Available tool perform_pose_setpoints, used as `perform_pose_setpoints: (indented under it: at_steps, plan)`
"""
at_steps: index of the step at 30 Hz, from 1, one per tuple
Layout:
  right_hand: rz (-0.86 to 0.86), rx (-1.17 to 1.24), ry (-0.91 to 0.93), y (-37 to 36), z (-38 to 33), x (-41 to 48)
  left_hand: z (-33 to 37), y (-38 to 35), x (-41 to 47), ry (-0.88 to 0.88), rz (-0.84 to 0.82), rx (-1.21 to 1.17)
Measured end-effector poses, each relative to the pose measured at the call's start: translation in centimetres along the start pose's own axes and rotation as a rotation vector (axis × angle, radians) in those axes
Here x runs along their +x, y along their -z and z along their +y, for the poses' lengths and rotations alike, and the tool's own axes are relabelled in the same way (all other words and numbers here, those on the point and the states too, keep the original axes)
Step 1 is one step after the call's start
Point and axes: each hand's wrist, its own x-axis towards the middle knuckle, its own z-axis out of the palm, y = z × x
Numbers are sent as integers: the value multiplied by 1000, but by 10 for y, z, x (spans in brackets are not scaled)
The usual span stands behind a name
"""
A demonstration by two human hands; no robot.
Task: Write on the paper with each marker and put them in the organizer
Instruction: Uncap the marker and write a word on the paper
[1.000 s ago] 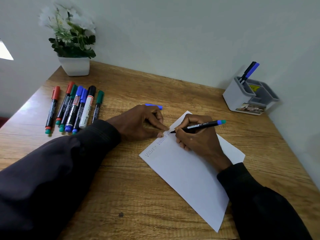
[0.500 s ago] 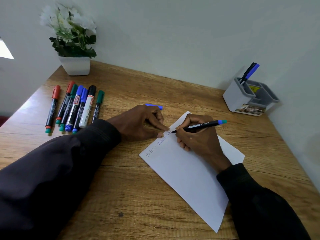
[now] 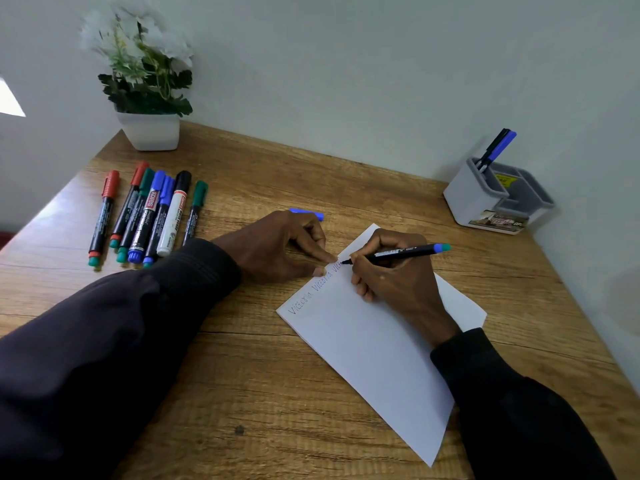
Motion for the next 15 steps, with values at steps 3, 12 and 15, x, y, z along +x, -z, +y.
perform_pose_setpoints:
  at_steps: [3, 12, 15]
  plan:
    - [15, 0, -17, 0, 0, 0, 1, 0, 0, 6, -2, -11]
    - [29, 14, -6, 0, 1, 0, 0, 0, 0, 2, 0, -8]
    - [32, -17, -9, 0, 0, 1, 1, 0, -1, -3, 2, -6]
